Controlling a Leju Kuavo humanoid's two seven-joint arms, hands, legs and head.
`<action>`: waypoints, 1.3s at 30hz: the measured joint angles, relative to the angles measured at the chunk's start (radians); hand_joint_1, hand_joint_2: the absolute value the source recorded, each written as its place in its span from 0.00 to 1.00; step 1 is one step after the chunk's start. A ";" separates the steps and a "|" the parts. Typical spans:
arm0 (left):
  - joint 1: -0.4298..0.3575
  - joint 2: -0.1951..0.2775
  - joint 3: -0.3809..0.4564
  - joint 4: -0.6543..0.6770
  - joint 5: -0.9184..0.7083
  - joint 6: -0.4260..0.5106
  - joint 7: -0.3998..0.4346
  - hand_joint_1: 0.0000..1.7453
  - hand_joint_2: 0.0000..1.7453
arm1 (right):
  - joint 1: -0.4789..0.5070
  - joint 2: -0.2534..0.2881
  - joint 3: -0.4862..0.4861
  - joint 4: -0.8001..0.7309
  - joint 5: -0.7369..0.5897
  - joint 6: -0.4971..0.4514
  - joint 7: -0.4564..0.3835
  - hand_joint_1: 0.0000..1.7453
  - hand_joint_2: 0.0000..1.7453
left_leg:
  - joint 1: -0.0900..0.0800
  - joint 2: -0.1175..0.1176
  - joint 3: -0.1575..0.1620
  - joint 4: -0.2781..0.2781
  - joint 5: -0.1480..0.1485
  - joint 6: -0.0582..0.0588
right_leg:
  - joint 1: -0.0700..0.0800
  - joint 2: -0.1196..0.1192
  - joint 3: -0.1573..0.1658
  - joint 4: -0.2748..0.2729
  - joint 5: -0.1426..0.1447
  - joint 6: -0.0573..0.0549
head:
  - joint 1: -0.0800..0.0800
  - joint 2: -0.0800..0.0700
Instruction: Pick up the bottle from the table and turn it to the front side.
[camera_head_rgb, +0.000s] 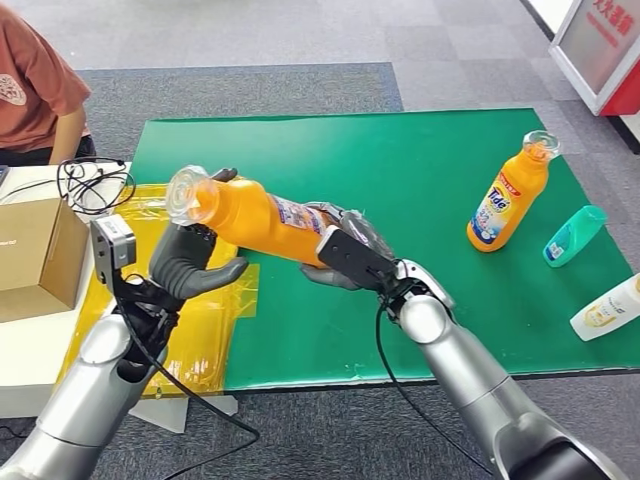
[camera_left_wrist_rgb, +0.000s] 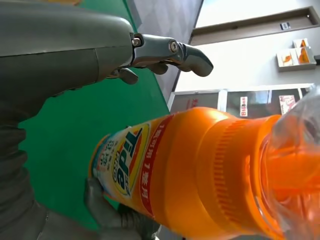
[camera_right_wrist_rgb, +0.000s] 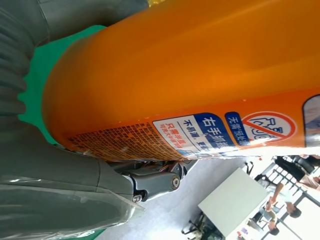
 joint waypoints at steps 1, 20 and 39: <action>0.000 -0.002 -0.004 -0.002 0.009 -0.002 0.003 0.00 1.00 | 0.000 0.001 0.001 0.001 0.003 -0.003 0.000 1.00 1.00 | 0.000 0.000 0.000 0.000 0.000 0.000 | 0.000 0.000 0.000 0.000 0.000 0.000 | 0.000 0.000; -0.021 -0.047 -0.071 -0.023 0.045 0.040 0.044 0.81 1.00 | -0.001 0.026 0.038 -0.021 0.090 -0.058 0.014 1.00 1.00 | 0.000 0.000 0.000 0.000 0.000 0.000 | 0.000 0.000 0.000 0.000 0.000 0.000 | 0.000 0.000; -0.048 -0.053 -0.084 -0.026 0.017 0.097 0.043 1.00 1.00 | 0.000 0.026 0.056 -0.027 0.099 -0.068 0.004 0.00 1.00 | 0.000 0.000 0.000 0.000 0.000 0.000 | 0.000 0.000 0.000 0.000 0.000 0.000 | 0.000 0.000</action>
